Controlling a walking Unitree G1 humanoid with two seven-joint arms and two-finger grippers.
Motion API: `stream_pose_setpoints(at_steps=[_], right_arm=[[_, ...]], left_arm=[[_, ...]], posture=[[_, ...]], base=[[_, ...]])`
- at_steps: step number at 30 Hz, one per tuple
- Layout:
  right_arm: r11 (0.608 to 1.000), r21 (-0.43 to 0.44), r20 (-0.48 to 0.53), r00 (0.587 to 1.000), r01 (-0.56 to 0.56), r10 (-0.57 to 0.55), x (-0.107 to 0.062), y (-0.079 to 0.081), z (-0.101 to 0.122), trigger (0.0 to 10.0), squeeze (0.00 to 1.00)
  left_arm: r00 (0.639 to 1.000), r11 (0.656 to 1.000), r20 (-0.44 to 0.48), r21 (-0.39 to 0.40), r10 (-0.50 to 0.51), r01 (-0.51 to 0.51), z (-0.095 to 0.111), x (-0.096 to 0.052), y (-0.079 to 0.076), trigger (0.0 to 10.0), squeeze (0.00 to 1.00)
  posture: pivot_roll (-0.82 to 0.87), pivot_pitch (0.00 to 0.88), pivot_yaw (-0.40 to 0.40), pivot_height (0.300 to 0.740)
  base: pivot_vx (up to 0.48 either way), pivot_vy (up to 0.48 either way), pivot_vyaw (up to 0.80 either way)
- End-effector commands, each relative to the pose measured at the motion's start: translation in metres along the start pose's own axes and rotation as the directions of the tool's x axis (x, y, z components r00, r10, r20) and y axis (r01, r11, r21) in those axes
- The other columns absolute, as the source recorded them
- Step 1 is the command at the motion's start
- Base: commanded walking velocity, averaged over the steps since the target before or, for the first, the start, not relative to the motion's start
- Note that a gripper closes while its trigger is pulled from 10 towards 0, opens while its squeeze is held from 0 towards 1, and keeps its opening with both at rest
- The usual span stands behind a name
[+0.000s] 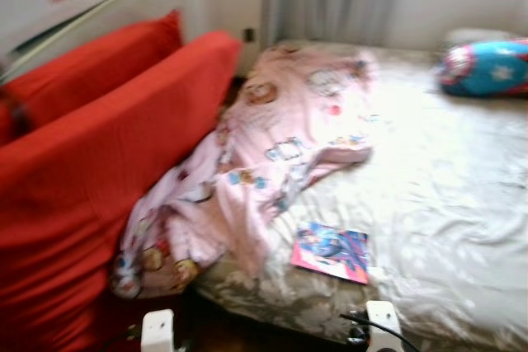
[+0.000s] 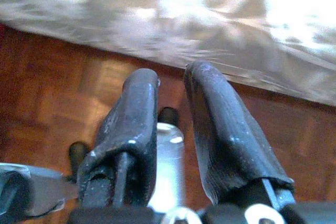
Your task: Clean up the room
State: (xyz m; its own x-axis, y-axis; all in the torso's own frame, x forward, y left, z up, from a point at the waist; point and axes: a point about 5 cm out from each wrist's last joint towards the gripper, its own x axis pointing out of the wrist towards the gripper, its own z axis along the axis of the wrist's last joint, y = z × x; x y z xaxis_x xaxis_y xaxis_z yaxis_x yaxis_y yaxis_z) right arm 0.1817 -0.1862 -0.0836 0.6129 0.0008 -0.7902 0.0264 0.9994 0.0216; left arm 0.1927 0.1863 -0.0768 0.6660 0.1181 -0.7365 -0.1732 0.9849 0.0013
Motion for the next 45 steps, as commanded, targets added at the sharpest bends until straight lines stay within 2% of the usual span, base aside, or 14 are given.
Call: stream_pose_setpoints(at_steps=[1,21,45], right_arm=[[0.973,0.223,-0.059,0.997,0.060,-0.048,-0.0005,-0.0095,-0.0040,10.0,0.00],[0.976,0.212,-0.020,0.998,0.058,-0.055,0.0005,-0.0121,0.0041,10.0,0.00],[0.979,0.192,-0.024,0.998,0.065,-0.061,0.0008,-0.0128,0.0056,10.0,0.00]], left_arm=[[0.997,0.987,-0.038,0.145,-0.061,0.066,0.0202,0.0068,0.0062,10.0,0.00],[0.998,0.996,-0.010,0.060,-0.059,0.060,0.0244,0.0075,0.0031,10.0,0.00],[0.998,0.997,-0.005,0.053,-0.056,0.056,0.0258,0.0078,0.0028,10.0,0.00]], posture=[[-0.12,0.003,0.054,0.740],[-0.10,0.041,0.045,0.740],[-0.10,0.043,0.044,0.740]], base=[[0.000,0.000,-0.74],[0.000,0.000,0.00],[0.000,0.000,0.00]])
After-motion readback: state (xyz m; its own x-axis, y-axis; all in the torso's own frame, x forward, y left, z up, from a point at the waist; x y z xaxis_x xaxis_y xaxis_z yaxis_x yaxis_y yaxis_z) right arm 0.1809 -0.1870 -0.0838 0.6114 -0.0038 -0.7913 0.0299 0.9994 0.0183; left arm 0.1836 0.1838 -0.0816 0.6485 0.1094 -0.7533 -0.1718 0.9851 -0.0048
